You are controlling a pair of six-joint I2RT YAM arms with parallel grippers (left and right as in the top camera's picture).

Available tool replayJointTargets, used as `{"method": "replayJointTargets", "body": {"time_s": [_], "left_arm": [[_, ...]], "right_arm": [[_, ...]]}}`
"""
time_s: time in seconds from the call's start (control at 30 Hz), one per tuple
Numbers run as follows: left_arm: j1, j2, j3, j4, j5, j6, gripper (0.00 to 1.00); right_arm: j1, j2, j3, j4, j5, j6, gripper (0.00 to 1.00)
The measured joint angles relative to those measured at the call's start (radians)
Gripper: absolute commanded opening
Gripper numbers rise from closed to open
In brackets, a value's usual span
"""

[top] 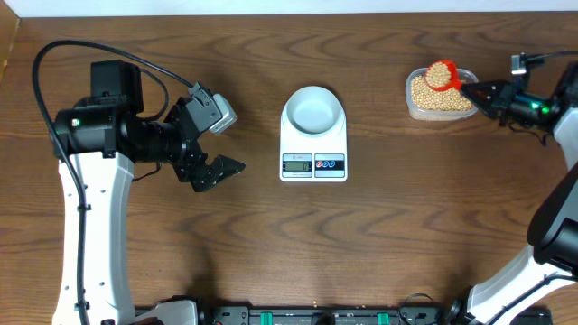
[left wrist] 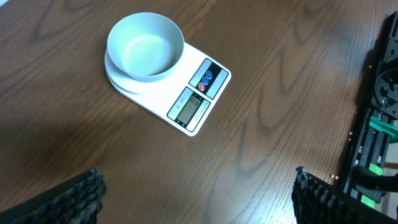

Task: Scoop item into bowl and weigh 50g on scale
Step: 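Lift the filled red scoop out of the tub with the right gripper, then carry the filled scoop leftward over the white bowl on the scale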

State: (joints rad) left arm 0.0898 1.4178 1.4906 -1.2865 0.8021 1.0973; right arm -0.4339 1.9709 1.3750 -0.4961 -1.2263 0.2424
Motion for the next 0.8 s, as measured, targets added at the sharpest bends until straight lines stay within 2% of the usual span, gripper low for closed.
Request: {"method": "replayJointTargets", "body": {"time_s": [0.3, 0.8], "left_arm": [[0.0, 0.0, 0.0, 0.0, 0.0, 0.0, 0.98], [0.0, 0.0, 0.0, 0.0, 0.0, 0.0, 0.98]], "right_arm": [[0.132, 0.0, 0.0, 0.082, -0.019, 0.082, 0.01], [0.335, 0.0, 0.0, 0.168, -0.031, 0.103, 0.01]]}}
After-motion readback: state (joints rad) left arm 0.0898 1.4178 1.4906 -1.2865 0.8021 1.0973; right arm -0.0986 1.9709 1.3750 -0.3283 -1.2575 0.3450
